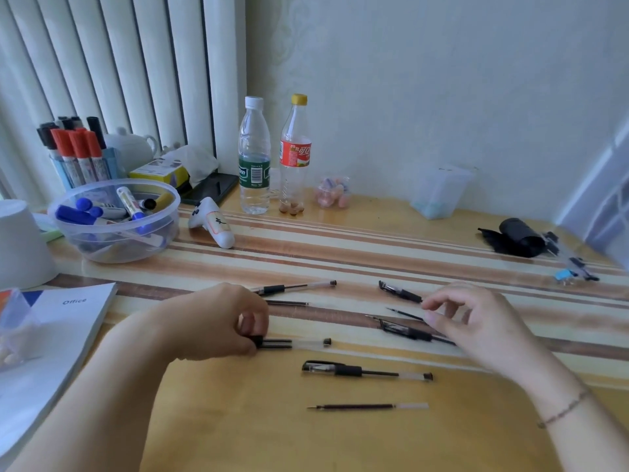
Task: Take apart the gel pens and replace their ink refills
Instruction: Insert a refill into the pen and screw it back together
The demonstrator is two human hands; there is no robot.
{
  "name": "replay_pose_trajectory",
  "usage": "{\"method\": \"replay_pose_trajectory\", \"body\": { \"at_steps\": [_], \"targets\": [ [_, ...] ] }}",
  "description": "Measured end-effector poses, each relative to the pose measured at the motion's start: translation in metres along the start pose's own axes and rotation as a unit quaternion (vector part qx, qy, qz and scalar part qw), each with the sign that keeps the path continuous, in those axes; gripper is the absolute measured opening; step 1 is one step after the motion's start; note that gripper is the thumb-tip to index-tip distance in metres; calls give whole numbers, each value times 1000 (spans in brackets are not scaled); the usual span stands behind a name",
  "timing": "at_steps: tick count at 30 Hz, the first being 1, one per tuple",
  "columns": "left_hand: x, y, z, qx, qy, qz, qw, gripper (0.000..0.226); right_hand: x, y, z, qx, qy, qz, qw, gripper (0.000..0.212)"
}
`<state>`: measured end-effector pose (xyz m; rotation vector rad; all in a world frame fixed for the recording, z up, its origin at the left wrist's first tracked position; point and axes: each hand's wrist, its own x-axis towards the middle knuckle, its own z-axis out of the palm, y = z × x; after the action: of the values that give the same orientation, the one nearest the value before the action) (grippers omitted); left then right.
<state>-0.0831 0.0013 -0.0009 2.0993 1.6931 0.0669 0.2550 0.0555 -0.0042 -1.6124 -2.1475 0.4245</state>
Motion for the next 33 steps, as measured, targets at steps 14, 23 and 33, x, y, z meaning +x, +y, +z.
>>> {"method": "replay_pose_trajectory", "body": {
  "at_steps": [14,23,33],
  "targets": [
    [17,35,21,22,261,86,961,28,-6,4,15,-79,-47,-58,994,5],
    [26,97,48,146,299,216,918,21,-31,-41,29,48,-30,-155,986,8],
    [27,91,52,89,246,216,941,31,-30,-36,29,35,-64,-192,979,23]
  ]
}}
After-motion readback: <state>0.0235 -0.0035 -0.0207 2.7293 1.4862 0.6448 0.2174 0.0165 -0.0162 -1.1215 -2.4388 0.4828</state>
